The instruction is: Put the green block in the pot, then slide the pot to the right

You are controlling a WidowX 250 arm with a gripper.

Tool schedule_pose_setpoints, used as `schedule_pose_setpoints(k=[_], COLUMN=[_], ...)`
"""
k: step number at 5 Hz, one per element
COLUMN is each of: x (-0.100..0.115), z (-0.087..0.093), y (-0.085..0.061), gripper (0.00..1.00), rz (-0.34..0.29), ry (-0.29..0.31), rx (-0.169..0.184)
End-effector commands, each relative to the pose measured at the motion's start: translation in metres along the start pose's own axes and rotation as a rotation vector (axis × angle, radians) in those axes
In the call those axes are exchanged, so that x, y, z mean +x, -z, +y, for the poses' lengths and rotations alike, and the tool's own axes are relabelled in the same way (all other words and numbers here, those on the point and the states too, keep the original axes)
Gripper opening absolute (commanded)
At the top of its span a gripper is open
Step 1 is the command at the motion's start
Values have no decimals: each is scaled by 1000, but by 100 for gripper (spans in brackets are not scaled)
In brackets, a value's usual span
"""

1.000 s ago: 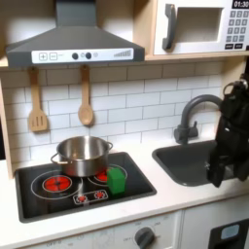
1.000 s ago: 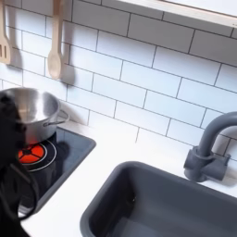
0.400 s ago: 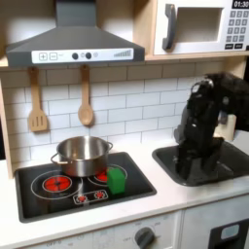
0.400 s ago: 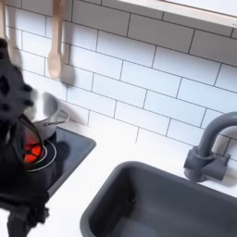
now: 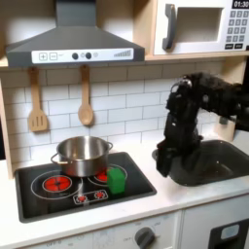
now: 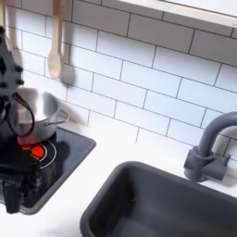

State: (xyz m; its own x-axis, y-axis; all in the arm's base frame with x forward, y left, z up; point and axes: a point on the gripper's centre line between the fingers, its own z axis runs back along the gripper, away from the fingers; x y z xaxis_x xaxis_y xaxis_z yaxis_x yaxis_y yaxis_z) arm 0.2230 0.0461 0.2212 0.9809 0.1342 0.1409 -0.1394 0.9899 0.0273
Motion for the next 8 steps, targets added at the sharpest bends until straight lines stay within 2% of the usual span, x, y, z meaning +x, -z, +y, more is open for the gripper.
schedule_pose_setpoints(k=[1,5,8], x=[20,66,84], z=[18,57,55], y=[5,15,35], gripper=[100,100,100], rz=[-4,0,23], ry=[-19,-28,-1], rx=[11,23,13])
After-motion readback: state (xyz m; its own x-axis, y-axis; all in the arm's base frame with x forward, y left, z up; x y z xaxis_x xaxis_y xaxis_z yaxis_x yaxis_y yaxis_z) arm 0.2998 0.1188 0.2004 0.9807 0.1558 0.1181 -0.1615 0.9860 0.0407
